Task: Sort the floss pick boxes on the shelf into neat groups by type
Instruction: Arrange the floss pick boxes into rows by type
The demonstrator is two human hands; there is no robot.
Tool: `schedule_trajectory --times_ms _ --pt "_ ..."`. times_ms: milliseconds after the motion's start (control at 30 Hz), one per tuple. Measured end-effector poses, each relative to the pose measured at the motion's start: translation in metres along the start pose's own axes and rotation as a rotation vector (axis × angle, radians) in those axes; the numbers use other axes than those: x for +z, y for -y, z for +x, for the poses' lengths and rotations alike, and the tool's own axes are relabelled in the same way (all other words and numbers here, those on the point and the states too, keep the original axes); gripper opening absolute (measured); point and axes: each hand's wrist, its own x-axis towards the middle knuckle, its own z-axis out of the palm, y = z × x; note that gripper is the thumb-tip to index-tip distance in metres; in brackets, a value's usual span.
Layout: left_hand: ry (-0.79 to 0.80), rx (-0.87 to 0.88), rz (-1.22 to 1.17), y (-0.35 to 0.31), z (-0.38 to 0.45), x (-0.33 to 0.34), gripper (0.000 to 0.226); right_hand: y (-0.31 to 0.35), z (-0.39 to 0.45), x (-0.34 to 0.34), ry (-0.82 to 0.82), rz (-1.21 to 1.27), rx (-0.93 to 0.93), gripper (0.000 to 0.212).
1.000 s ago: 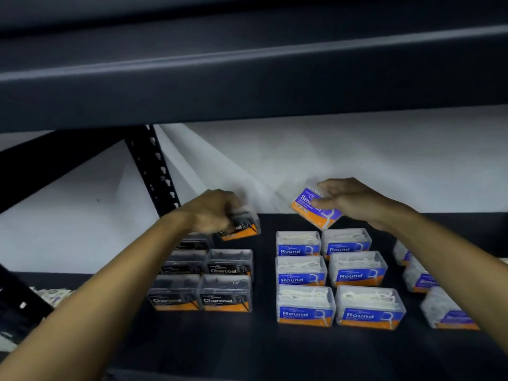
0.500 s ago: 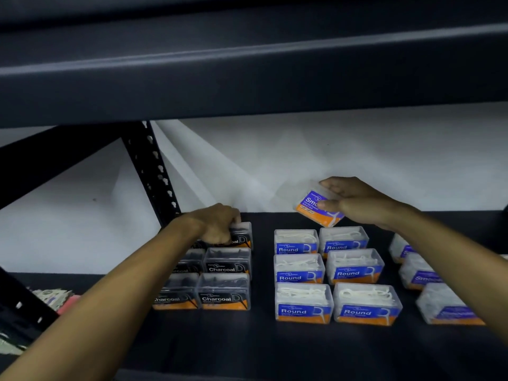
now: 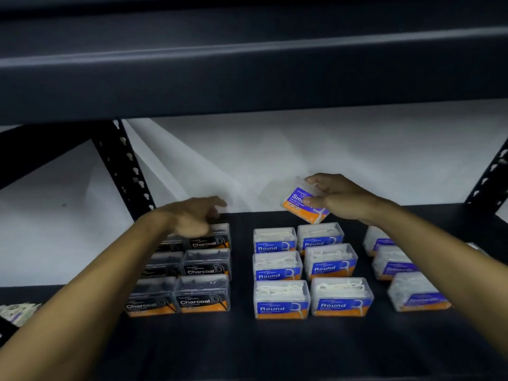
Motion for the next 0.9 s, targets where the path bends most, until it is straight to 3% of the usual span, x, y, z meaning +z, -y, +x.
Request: schedule_trajectory --times_ms 100,167,400,533,667,733,900 --pt "-0.278 0.141 -0.186 -0.038 -0.005 0.006 0.051 -0.008 -0.008 -0.012 -0.057 0.046 0.004 0.047" --pt "-0.358 0.218 -0.204 -0.076 -0.004 0.024 0.046 -0.015 -0.014 -0.023 -0.098 0.067 0.008 0.038" --pt "-0.220 0.324 0.120 -0.179 0.006 0.101 0.075 -0.057 -0.042 -0.070 -0.228 -0.074 0.060 0.029" --pt "-0.165 0.326 0.193 -0.196 0.018 0.133 0.084 -0.084 -0.059 -0.095 -0.260 -0.264 0.132 0.043" --pt "-0.156 0.289 0.205 -0.194 0.022 0.142 0.087 -0.116 -0.067 -0.117 -0.284 -0.426 0.220 0.034" --pt "-0.153 0.282 0.216 -0.192 0.023 0.142 0.087 -0.127 -0.069 -0.120 -0.266 -0.469 0.250 0.024" --pt "-0.160 0.277 0.224 -0.193 0.023 0.142 0.087 -0.143 -0.068 -0.112 -0.108 -0.565 0.290 0.025"
